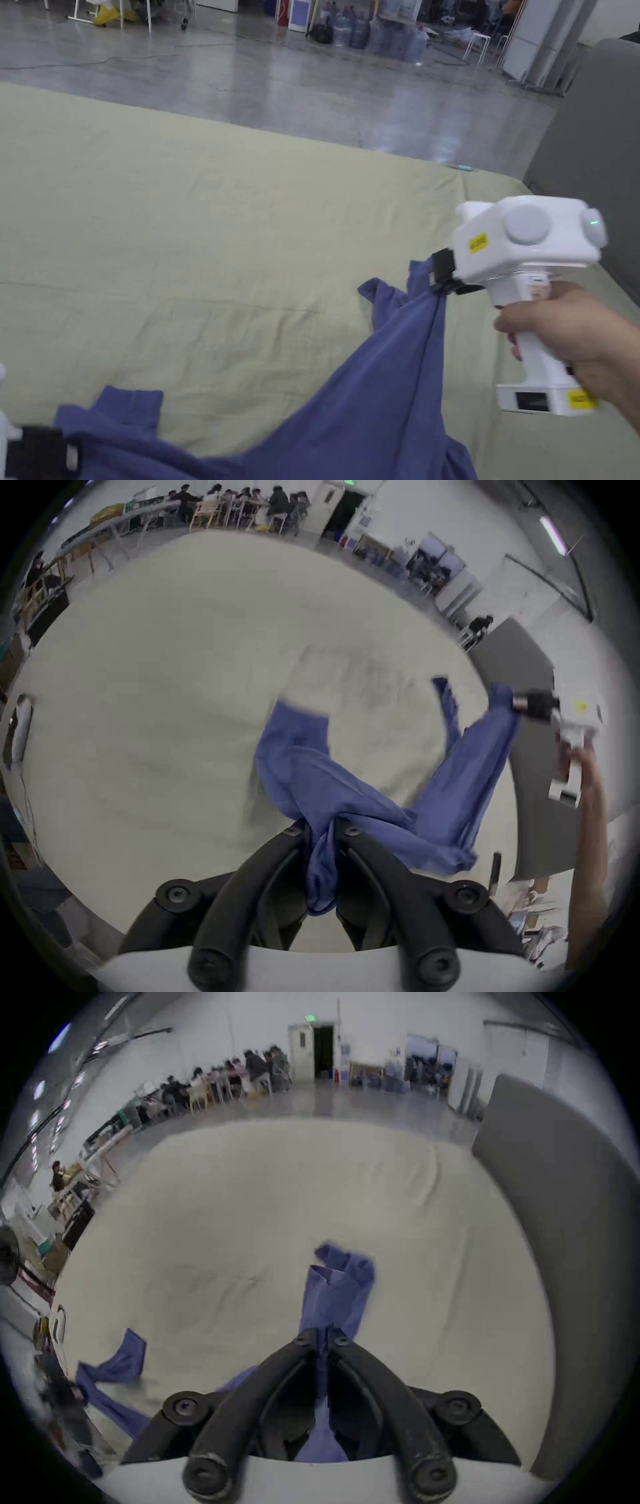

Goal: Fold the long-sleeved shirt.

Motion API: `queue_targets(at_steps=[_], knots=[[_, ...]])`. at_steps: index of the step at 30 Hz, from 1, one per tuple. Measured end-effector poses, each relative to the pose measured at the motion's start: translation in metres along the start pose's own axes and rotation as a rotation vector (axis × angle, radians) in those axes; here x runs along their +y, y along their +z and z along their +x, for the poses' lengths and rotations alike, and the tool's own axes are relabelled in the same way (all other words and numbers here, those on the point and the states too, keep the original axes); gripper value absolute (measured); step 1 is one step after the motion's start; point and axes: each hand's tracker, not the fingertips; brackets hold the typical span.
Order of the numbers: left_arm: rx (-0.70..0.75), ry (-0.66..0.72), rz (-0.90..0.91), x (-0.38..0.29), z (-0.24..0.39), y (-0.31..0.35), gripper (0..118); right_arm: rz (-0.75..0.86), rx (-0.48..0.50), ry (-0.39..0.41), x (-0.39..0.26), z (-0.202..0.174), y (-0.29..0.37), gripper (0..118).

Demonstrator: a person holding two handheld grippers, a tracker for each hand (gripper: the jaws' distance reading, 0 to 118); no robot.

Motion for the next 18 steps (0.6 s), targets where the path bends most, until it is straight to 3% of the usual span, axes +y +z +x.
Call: queue_targets(at_steps=[8,14,18], knots=[[-0.004,-0.123,0.269,0.161,0.057,0.065,5,0.217,-0.19,0.056,0.064,0.032,0.149,0],[-0.031,-0.173,0.453,0.289,0.124,0.119,5,0.318,-0.285,0.039,0.144,0.043,0.203,0],[0.079,-0.265,0.596,0.36,0.176,0.149,5,0.341,-0.324,0.001,0.202,0.048,0.218,0]])
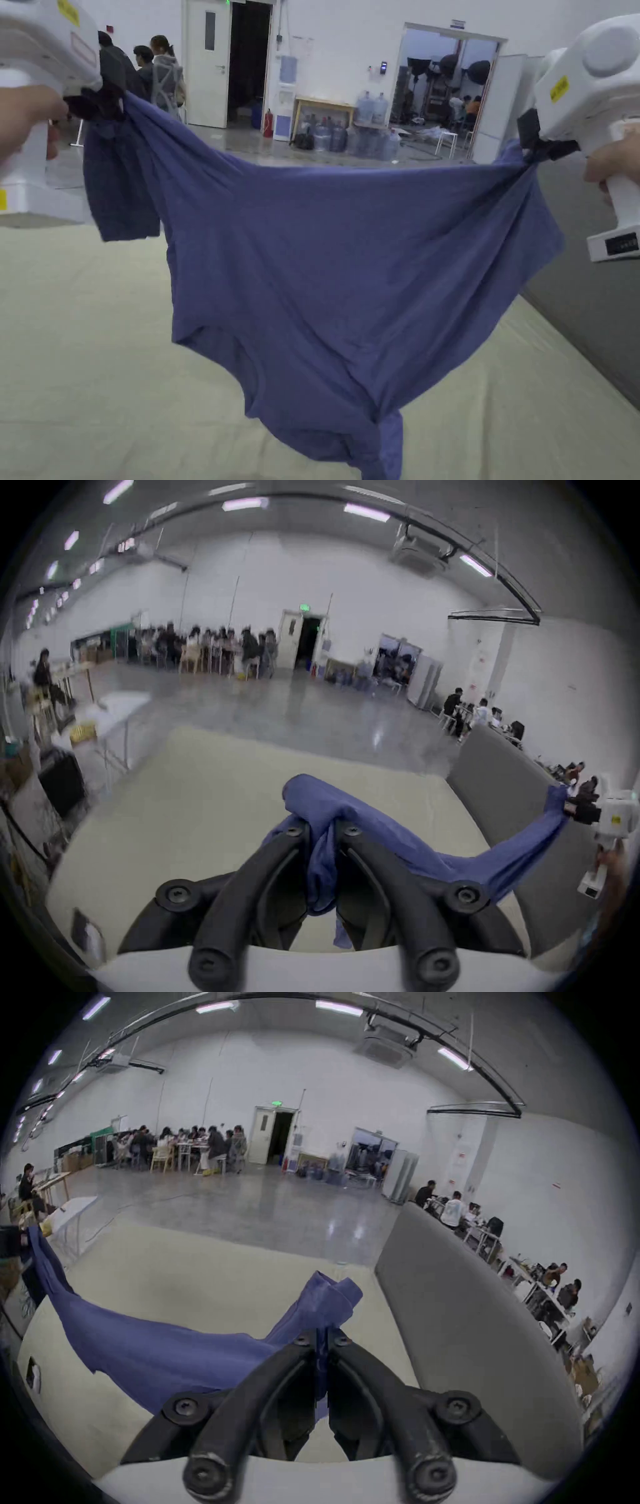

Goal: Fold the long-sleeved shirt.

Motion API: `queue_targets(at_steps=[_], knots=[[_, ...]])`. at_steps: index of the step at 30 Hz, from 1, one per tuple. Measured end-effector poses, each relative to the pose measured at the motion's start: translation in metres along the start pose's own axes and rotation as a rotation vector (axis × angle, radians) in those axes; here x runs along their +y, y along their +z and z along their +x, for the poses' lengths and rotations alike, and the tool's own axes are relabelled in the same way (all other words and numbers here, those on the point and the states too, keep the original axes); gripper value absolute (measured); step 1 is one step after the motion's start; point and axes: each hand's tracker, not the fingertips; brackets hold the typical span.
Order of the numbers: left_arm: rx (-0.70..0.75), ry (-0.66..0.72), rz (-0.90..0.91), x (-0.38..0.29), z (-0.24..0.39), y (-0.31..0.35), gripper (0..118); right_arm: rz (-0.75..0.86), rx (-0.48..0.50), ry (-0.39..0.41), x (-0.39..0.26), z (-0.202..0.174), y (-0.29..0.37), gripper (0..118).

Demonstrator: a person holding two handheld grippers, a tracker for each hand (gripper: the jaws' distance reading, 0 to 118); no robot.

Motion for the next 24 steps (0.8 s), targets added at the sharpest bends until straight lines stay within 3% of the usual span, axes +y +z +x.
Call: queue_targets(at_steps=[3,6,13,18,24], knots=[[0.033,0.017,0.026,0.052,0.014,-0.007,5,0.031,-0.009,-0.018,0.04,0.002,-0.002,0],[0.051,0.05,0.095,0.085,0.034,0.007,5,0.073,-0.043,-0.094,0.075,0.006,0.002,0],[0.068,0.111,0.163,0.115,0.054,0.023,5,0.118,-0.056,-0.096,0.104,0.006,0.002,0],[0.081,0.058,0.021,0.056,0.051,-0.009,5,0.028,-0.015,-0.079,0.043,0.0,-0.044,0],[0.078,-0.02,-0.263,-0.083,0.036,-0.064,5,-0.163,0.073,-0.086,-0.101,-0.02,-0.115,0]])
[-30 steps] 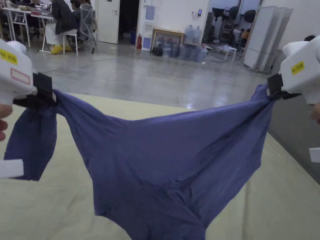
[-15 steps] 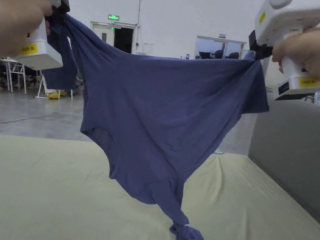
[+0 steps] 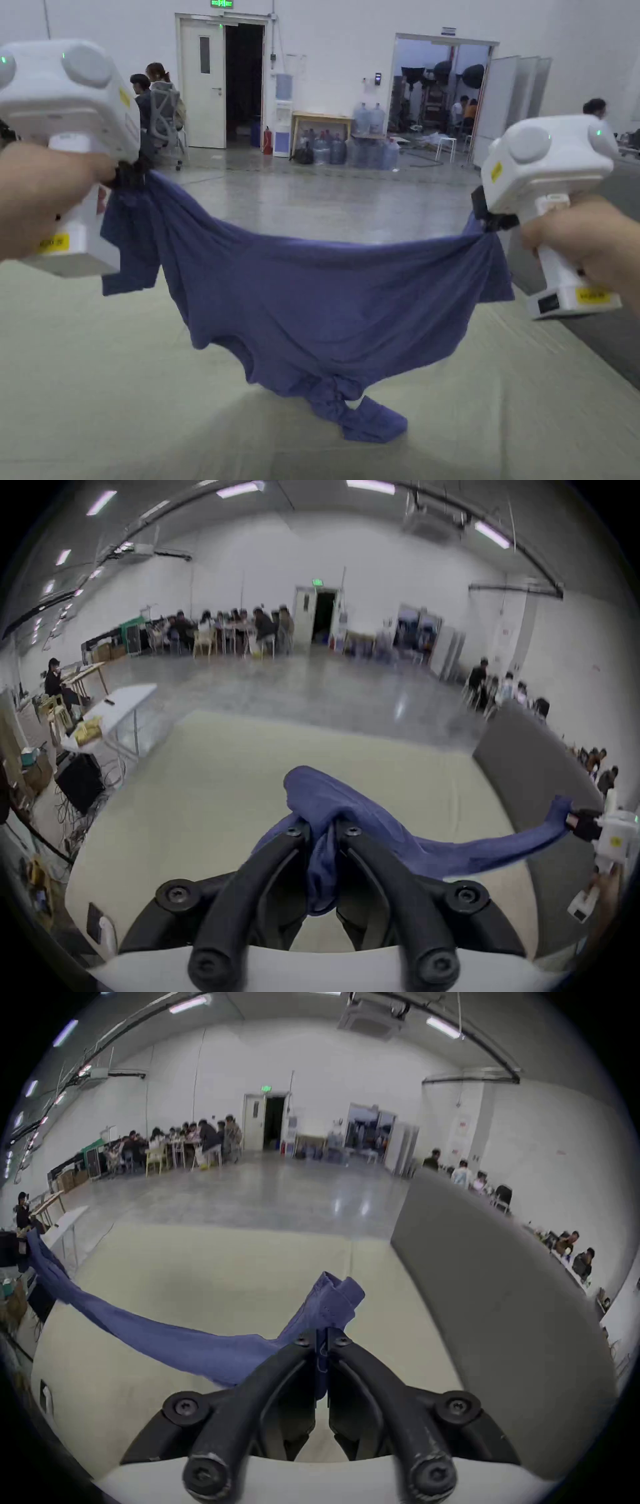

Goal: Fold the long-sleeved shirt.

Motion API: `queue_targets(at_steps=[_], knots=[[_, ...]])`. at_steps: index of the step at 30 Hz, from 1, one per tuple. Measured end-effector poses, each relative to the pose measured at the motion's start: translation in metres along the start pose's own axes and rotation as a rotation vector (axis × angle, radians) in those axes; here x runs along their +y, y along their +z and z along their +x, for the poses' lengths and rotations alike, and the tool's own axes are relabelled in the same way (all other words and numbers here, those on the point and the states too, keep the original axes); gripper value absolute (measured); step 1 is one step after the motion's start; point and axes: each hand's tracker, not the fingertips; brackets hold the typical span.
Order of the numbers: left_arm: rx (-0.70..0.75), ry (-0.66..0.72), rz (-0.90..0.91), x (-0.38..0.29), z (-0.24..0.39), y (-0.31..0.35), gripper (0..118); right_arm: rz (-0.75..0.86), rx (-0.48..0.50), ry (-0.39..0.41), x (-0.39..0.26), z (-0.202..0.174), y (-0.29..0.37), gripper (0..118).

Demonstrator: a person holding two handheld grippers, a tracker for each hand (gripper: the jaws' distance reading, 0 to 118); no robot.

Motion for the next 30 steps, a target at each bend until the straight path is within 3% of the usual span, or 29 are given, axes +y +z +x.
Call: queue_targets(at_steps=[6,18,21,30], knots=[[-0.107,0.094,-0.175,-0.108,-0.041,-0.032,5,-0.143,0.039,0.01,-0.132,0.005,-0.034,0],[-0.133,-0.089,-0.198,-0.284,-0.077,0.126,5,-0.195,0.126,0.128,-0.332,0.003,0.07,0],[-0.119,-0.094,-0.256,-0.326,-0.087,0.142,5,-0.246,0.127,0.181,-0.376,-0.004,0.082,0],[-0.055,-0.091,-0.414,-0.421,-0.113,0.144,5,-0.44,0.141,0.155,-0.469,-0.011,0.102,0]])
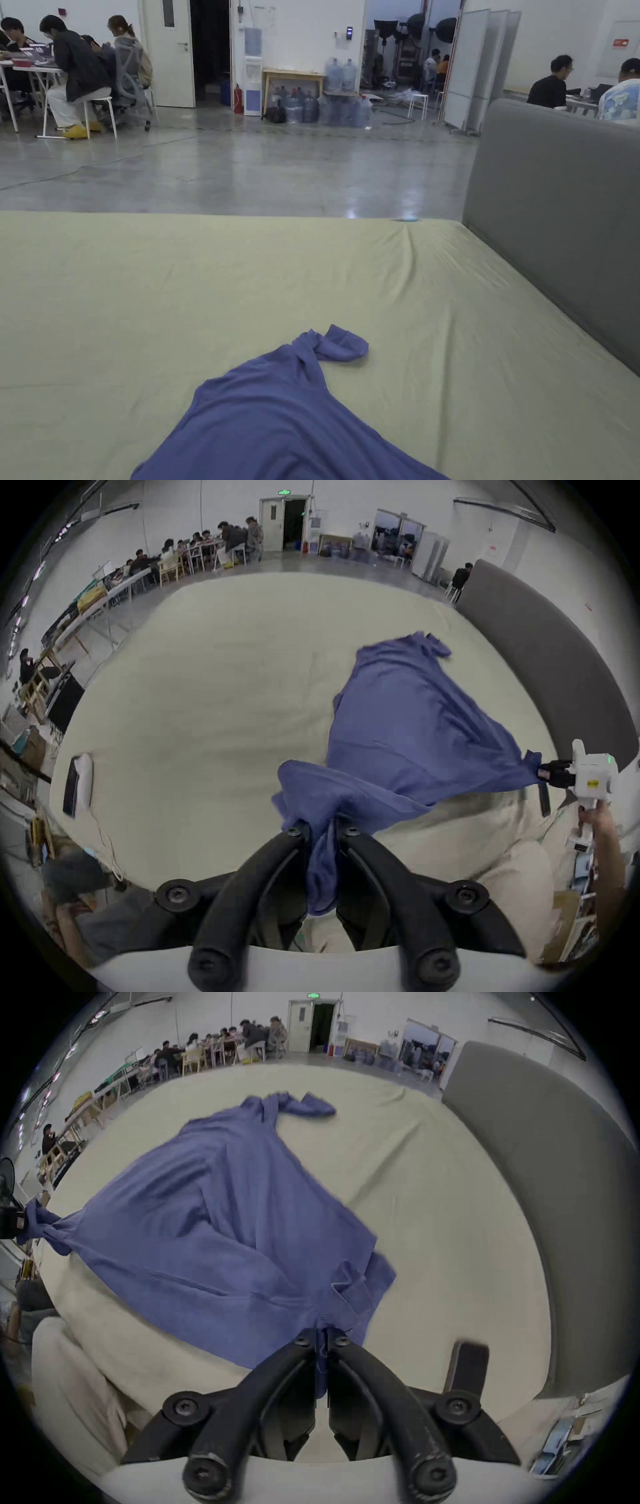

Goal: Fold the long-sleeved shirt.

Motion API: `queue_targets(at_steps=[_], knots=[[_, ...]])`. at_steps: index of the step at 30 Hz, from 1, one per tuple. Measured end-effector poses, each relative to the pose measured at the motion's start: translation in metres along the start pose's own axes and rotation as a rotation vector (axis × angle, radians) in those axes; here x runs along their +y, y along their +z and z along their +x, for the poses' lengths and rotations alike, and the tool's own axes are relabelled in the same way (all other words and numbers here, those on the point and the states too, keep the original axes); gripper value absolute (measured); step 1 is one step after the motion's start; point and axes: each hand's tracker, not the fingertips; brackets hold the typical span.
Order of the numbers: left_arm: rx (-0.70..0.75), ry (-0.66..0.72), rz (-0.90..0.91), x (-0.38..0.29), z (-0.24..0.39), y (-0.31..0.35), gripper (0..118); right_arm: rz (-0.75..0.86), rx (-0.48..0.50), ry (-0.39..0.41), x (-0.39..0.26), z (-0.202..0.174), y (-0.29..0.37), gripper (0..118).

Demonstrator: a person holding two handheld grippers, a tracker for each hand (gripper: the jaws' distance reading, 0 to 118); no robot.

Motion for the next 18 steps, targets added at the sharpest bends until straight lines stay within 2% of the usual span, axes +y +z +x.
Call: queue_targets(at_steps=[3,9,13,14,15,16,17,18], knots=[[0.009,0.0,-0.058,-0.016,-0.003,-0.024,5,-0.063,0.038,-0.058,-0.014,-0.002,-0.014,0],[0.046,-0.019,-0.204,-0.035,-0.005,-0.078,5,-0.111,0.047,-0.115,-0.028,-0.004,-0.04,0],[0.045,0.002,-0.266,-0.046,-0.007,-0.106,5,-0.116,0.054,-0.111,-0.025,-0.004,-0.047,3],[0.042,0.007,-0.264,-0.048,-0.008,-0.108,5,-0.123,0.059,-0.119,-0.021,-0.002,-0.046,7],[0.049,0.005,-0.255,-0.046,-0.007,-0.105,5,-0.131,0.068,-0.125,-0.018,0.001,-0.042,22],[0.048,0.006,-0.25,-0.042,-0.007,-0.099,9,-0.133,0.074,-0.127,-0.014,0.006,-0.034,43],[0.035,0.035,-0.23,-0.038,-0.008,-0.09,29,-0.122,0.073,-0.156,-0.01,0.009,-0.02,67],[0.055,0.075,-0.178,-0.035,-0.007,-0.075,83,-0.078,0.065,-0.182,-0.007,0.01,-0.003,89]])
